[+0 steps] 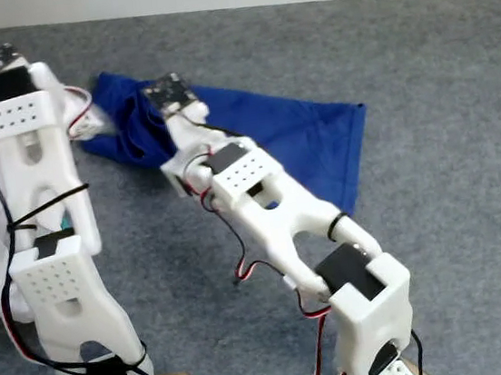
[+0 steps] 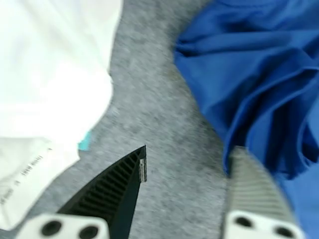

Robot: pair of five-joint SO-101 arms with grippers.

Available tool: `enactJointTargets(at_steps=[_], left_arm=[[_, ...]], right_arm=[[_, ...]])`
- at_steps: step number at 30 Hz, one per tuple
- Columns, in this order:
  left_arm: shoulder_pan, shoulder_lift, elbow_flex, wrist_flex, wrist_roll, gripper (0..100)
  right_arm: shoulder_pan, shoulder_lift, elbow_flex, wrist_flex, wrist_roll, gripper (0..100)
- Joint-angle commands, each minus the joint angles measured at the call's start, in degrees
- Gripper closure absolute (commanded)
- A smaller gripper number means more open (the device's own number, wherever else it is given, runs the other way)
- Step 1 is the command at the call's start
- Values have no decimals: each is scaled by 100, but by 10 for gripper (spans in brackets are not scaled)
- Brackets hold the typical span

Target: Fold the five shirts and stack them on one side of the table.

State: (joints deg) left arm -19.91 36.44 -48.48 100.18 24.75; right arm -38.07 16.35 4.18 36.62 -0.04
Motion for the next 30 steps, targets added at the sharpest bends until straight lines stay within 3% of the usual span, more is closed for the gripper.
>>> enactJointTargets(at_steps=[1, 10, 17, 30], left_arm=[[-356, -444, -268, -44, -281, 960], [-505, -409, 277, -88, -316, 994], [-154, -400, 927, -484, -325, 994], [664, -391, 1218, -1442, -316, 994]], right_arm=[[-295, -31, -497, -110, -44, 993], [-462, 1218, -1903, 136, -62, 993], [-374, 1895, -2826, 444, -62, 993], [215, 1965, -2949, 444, -44, 993]])
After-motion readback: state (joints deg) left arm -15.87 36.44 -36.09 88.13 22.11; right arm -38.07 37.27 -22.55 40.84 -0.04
